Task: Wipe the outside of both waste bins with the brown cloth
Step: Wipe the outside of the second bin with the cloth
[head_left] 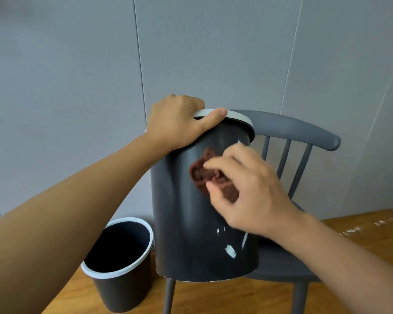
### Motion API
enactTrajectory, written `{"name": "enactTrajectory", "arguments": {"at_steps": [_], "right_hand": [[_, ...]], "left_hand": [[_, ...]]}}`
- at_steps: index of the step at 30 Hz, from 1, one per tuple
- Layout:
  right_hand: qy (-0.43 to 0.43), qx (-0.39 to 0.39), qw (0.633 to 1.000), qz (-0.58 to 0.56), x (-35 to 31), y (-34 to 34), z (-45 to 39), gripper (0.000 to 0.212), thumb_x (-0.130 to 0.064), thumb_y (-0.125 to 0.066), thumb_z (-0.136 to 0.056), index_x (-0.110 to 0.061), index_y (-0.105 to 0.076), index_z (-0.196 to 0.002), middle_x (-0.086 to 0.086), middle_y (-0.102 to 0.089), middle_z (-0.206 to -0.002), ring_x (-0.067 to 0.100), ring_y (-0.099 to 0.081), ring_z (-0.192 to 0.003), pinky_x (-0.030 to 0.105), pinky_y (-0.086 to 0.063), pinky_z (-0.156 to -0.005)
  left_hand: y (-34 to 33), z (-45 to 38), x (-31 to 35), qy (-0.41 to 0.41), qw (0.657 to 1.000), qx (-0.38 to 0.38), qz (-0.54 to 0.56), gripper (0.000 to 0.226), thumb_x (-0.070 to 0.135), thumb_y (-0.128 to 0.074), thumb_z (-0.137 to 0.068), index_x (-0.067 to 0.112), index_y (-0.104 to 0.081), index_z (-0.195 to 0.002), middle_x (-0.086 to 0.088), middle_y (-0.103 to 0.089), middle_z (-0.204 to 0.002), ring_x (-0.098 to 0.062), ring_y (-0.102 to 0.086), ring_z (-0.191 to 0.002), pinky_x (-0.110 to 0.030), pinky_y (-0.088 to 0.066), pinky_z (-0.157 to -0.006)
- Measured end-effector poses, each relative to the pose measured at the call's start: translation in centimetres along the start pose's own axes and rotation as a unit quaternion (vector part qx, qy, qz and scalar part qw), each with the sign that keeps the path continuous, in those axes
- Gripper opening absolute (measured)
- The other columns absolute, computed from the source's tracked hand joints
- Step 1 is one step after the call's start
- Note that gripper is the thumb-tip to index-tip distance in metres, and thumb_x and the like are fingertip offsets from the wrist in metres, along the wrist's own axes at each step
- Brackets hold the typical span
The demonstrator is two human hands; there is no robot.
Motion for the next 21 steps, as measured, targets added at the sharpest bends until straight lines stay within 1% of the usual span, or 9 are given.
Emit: {"name": "enactTrajectory", "arguments": {"at_steps": [3, 4, 6, 8, 9, 11, 13, 16, 21], "right_hand": [[0.065, -0.074, 0.995, -0.001, -1.4, -0.4, 1.7, 0.024, -0.027, -0.070, -0.089, -0.014, -0.072, -0.110, 0.000, -0.058, -0.100, 0.021, -0.054, -0.087, 0.038, -0.051, -0.072], [0.053, -0.076, 0.996, -0.013, -1.0, -0.2, 1.5, 0.025, -0.026, -0.070, -0.089, -0.016, -0.071, -0.111, -0.002, -0.059, -0.101, 0.021, -0.055, -0.089, 0.038, -0.051, -0.074], [-0.022, -0.031, 0.998, -0.046, 1.3, 0.7, 0.2, 0.031, -0.028, -0.071, -0.088, -0.019, -0.068, -0.118, -0.006, -0.061, -0.107, 0.022, -0.059, -0.098, 0.039, -0.051, -0.086], [-0.105, 0.024, 0.992, -0.063, 4.0, 1.7, -1.6, 0.039, -0.034, -0.070, -0.087, -0.023, -0.067, -0.124, -0.012, -0.061, -0.115, 0.021, -0.059, -0.109, 0.026, -0.045, -0.098], [-0.126, 0.038, 0.990, -0.060, 4.8, 1.8, -2.3, 0.041, -0.037, -0.070, -0.087, -0.024, -0.068, -0.126, -0.013, -0.061, -0.117, 0.021, -0.058, -0.112, 0.019, -0.040, -0.098], [-0.136, 0.039, 0.989, -0.045, 5.3, 1.4, -3.0, 0.043, -0.044, -0.067, -0.090, -0.025, -0.070, -0.128, -0.011, -0.061, -0.120, 0.020, -0.054, -0.113, 0.018, -0.036, -0.095], [-0.115, 0.031, 0.992, -0.035, 4.3, 0.8, -2.3, 0.043, -0.047, -0.065, -0.091, -0.024, -0.071, -0.127, -0.008, -0.061, -0.118, 0.021, -0.052, -0.108, 0.026, -0.041, -0.092], [-0.050, 0.008, 0.998, -0.029, 1.6, 0.3, 0.6, 0.032, -0.033, -0.070, -0.091, -0.017, -0.075, -0.119, -0.003, -0.062, -0.107, 0.023, -0.054, -0.093, 0.035, -0.048, -0.085], [0.042, -0.105, 0.992, -0.064, -2.0, -0.5, 6.1, 0.020, -0.024, -0.078, -0.088, -0.013, -0.077, -0.105, -0.001, -0.061, -0.096, 0.020, -0.054, -0.084, 0.035, -0.049, -0.074]], "left_hand": [[0.0, 0.0, -0.3, 0.005, 1.000, 0.000, -0.006, 0.071, 0.073, -0.049, -0.089, 0.014, -0.027, -0.057, -0.001, -0.030, -0.046, -0.021, -0.034, -0.050, -0.032, -0.025, -0.053], [0.0, 0.0, -0.3, 0.004, 1.000, -0.001, -0.009, 0.071, 0.074, -0.049, -0.089, 0.015, -0.028, -0.056, 0.000, -0.031, -0.046, -0.020, -0.035, -0.049, -0.032, -0.025, -0.054], [-0.1, 0.0, 0.1, -0.001, 1.000, -0.003, -0.012, 0.071, 0.074, -0.049, -0.089, 0.015, -0.028, -0.055, 0.000, -0.032, -0.045, -0.019, -0.037, -0.049, -0.032, -0.025, -0.053], [0.0, 0.0, 0.5, -0.008, 1.000, 0.000, -0.012, 0.070, 0.073, -0.050, -0.089, 0.015, -0.029, -0.055, 0.000, -0.034, -0.045, -0.018, -0.038, -0.048, -0.031, -0.023, -0.052], [0.0, 0.0, 0.6, -0.012, 1.000, 0.001, -0.011, 0.070, 0.074, -0.049, -0.089, 0.016, -0.029, -0.054, 0.000, -0.034, -0.045, -0.017, -0.038, -0.048, -0.031, -0.023, -0.051], [0.0, 0.0, 0.7, -0.020, 1.000, 0.001, -0.004, 0.070, 0.074, -0.048, -0.088, 0.016, -0.031, -0.054, 0.001, -0.036, -0.044, -0.016, -0.039, -0.047, -0.031, -0.025, -0.051], [-0.2, -0.1, 0.6, -0.025, 1.000, -0.002, 0.000, 0.070, 0.075, -0.047, -0.088, 0.015, -0.031, -0.055, 0.001, -0.037, -0.045, -0.018, -0.039, -0.049, -0.032, -0.028, -0.051], [-0.5, -0.4, -0.4, -0.007, 1.000, -0.009, -0.010, 0.070, 0.076, -0.047, -0.087, 0.014, -0.032, -0.057, 0.000, -0.038, -0.048, -0.023, -0.040, -0.054, -0.034, -0.033, -0.054], [-1.1, -0.7, -1.3, 0.010, 1.000, -0.021, -0.017, 0.074, 0.079, -0.047, -0.084, 0.010, -0.036, -0.061, -0.002, -0.038, -0.050, -0.024, -0.043, -0.056, -0.034, -0.034, -0.054]]}}
Point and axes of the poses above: each hand's wrist, its own z-axis away from the middle knuckle, its own y-axis out of the back of the hand, x = y × z, the point moved 8 cm from there along -z, towards the middle knuckle
